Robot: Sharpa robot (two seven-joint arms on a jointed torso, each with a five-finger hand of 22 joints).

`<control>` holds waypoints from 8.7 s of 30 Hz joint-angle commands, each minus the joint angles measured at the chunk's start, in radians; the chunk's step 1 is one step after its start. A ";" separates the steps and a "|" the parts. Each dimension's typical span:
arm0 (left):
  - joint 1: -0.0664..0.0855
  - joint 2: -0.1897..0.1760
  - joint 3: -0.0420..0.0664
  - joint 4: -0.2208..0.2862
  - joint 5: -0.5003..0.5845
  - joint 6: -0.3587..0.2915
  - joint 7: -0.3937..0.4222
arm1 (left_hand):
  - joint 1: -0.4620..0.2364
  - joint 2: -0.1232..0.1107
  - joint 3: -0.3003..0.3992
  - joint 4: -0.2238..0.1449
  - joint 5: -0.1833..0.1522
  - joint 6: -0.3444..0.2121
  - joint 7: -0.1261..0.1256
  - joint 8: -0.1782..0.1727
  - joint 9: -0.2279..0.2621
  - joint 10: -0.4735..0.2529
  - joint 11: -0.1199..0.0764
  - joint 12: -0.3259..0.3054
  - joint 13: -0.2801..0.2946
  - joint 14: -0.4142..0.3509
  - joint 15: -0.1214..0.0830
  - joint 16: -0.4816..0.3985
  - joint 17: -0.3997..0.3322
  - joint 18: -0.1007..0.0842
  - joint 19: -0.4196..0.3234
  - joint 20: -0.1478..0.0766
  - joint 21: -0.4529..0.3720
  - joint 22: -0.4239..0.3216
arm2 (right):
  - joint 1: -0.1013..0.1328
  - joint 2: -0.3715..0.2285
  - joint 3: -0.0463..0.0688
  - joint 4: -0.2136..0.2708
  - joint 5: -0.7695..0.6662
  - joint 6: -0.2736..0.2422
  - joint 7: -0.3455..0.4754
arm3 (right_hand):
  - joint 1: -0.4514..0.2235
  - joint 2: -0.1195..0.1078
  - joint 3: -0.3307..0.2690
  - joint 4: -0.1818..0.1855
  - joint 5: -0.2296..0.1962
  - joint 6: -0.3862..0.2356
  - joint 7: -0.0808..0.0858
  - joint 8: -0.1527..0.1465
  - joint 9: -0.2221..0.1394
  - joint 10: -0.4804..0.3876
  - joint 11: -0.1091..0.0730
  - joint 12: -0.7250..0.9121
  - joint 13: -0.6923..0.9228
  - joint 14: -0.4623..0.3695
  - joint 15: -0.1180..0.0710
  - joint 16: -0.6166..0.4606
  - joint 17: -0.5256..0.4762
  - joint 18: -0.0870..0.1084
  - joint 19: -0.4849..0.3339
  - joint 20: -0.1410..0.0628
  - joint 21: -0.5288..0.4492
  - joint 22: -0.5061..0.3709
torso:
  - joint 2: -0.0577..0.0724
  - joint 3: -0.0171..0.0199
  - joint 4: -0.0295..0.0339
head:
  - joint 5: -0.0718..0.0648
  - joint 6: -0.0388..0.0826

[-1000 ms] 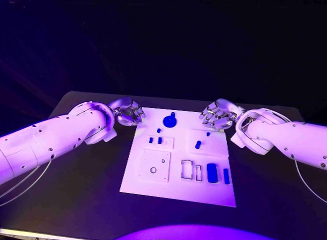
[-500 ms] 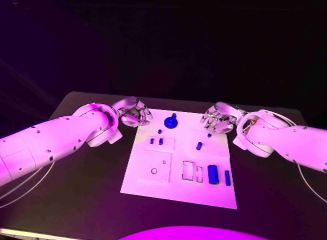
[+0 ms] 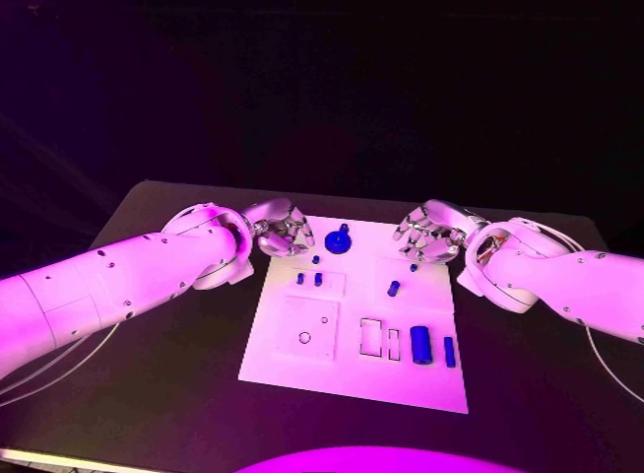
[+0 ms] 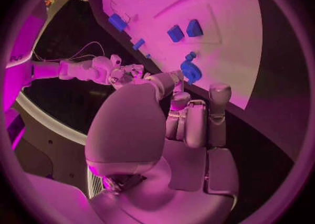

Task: Assemble the parts on the task board

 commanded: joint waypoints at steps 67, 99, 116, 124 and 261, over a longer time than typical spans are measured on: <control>0.000 0.074 -0.017 -0.071 -0.076 0.109 -0.020 | -0.063 0.091 0.177 0.006 0.006 -0.036 0.011 -0.047 -0.003 0.082 0.008 0.103 0.184 0.027 0.008 0.017 0.051 -0.028 0.044 0.001 0.057 0.067 | -0.001 0.006 0.000 0.003 0.022 -0.019 0.013 | -0.028 -0.004 0.028 0.022 0.004 -0.001 0.000 -0.021 0.017 -0.067 -0.010 0.185 0.231 0.027 -0.005 0.115 0.054 -0.030 0.045 0.000 0.059 0.064 | -0.001 -0.0007 0.0009 | -0.005 -0.007; 0.000 0.067 -0.017 -0.062 -0.023 0.041 0.036 | -0.066 0.087 0.183 0.000 0.005 -0.036 0.012 -0.049 -0.003 0.078 0.009 0.102 0.179 0.028 0.009 0.017 0.054 -0.028 0.042 0.001 0.057 0.066 | -0.001 0.009 0.000 0.000 0.023 -0.022 0.017 | -0.028 -0.005 0.029 0.023 0.004 -0.002 0.000 -0.021 0.017 -0.069 -0.010 0.188 0.234 0.026 -0.005 0.115 0.053 -0.029 0.044 0.000 0.056 0.063 | -0.001 -0.0005 0.0003 | -0.002 -0.009; 0.000 -0.020 -0.005 -0.029 0.427 -0.093 0.170 | -0.111 0.045 0.167 -0.017 0.005 -0.064 0.036 -0.057 0.009 -0.286 0.042 -0.199 -0.299 -0.113 0.037 -0.078 -0.211 0.024 -0.175 0.027 -0.117 -0.168 | -0.001 -0.004 0.000 -0.002 -0.034 0.010 -0.014 | -0.027 -0.020 0.044 0.027 0.004 -0.030 0.025 -0.023 0.032 -0.235 0.034 0.001 0.100 -0.012 0.031 0.067 -0.022 -0.014 -0.017 0.027 -0.043 0.021 | -0.002 0.0013 0.0009 | -0.028 -0.004; 0.000 -0.097 -0.002 0.056 0.727 -0.079 0.247 | -0.110 0.047 0.081 -0.004 0.004 -0.092 0.052 -0.044 0.025 -0.295 0.066 -0.435 -0.480 -0.331 0.063 -0.254 -0.557 0.030 -0.240 0.053 -0.229 -0.250 | -0.001 -0.019 0.000 0.014 -0.184 0.022 -0.062 | -0.023 -0.030 0.041 0.025 0.004 -0.034 0.023 -0.017 0.040 -0.220 0.036 -0.042 0.033 -0.004 0.034 0.088 -0.014 -0.014 -0.009 0.028 -0.031 0.034 | -0.001 0.0002 -0.0010 | -0.083 -0.005; -0.033 -0.259 -0.002 0.218 0.922 -0.045 0.320 | -0.084 0.060 0.010 0.026 0.005 -0.115 0.072 -0.054 0.010 -0.285 0.094 -0.569 -0.600 -0.418 0.086 -0.395 -0.690 0.030 -0.243 0.073 -0.341 -0.326 | -0.047 -0.028 0.004 0.038 -0.328 0.082 -0.193 | 0.183 -0.049 -0.099 0.276 0.013 -0.010 0.025 -0.052 0.043 -0.216 0.042 -0.017 -0.188 -0.006 0.039 0.223 -0.039 -0.034 0.076 0.033 0.027 0.155 | -0.001 -0.0005 0.0006 | -0.189 -0.013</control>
